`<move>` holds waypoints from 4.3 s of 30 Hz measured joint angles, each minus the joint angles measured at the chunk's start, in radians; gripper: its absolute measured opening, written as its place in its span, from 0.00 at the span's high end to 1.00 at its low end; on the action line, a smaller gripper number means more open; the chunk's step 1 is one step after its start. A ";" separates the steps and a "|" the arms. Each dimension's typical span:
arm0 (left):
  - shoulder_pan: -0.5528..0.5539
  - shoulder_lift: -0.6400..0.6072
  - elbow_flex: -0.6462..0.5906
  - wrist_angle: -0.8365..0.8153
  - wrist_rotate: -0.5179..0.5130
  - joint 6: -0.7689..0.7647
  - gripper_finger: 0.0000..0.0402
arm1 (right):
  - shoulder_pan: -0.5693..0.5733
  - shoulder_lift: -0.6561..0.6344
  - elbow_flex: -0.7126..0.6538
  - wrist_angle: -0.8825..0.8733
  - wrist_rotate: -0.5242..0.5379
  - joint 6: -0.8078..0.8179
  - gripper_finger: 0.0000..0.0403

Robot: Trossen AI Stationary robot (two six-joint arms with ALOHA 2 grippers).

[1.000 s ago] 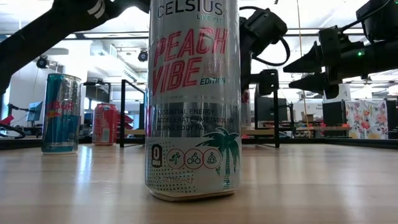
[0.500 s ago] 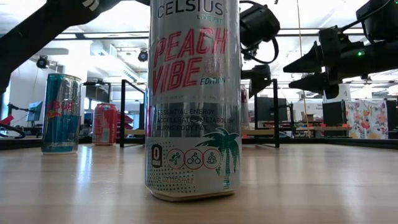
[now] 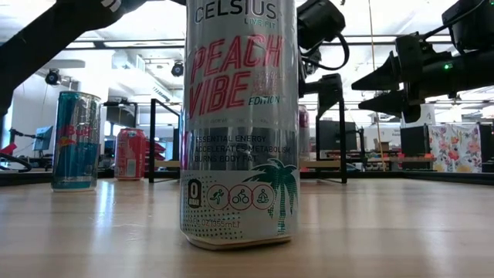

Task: Place canned beverage on shelf
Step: Put the red and silver soda can on the shelf aligned with the other red and silver soda can, then put the red soda can on the shelf aligned with the other red soda can

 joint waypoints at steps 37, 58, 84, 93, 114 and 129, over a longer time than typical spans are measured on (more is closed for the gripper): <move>-0.111 -0.219 -0.007 -1.045 0.454 -0.661 0.01 | 0.000 0.000 0.000 0.000 0.000 0.000 0.19; 0.009 -0.946 -0.688 -1.008 0.445 -0.912 0.01 | 0.000 0.000 0.000 -0.002 0.000 0.000 0.19; 0.831 -0.716 -0.625 -0.739 0.872 -0.169 0.01 | 0.000 0.000 0.000 -0.003 0.000 0.000 0.19; 0.832 -0.697 -0.615 -0.752 0.870 -0.197 0.01 | 0.000 0.000 0.000 -0.003 0.000 0.000 0.19; 0.833 -0.776 -0.782 -0.630 0.851 -0.272 0.01 | 0.000 0.000 0.000 -0.003 0.000 0.000 0.19; 0.837 -0.804 -0.859 -0.544 0.873 -0.296 0.19 | 0.000 0.000 0.000 -0.017 0.000 0.000 0.19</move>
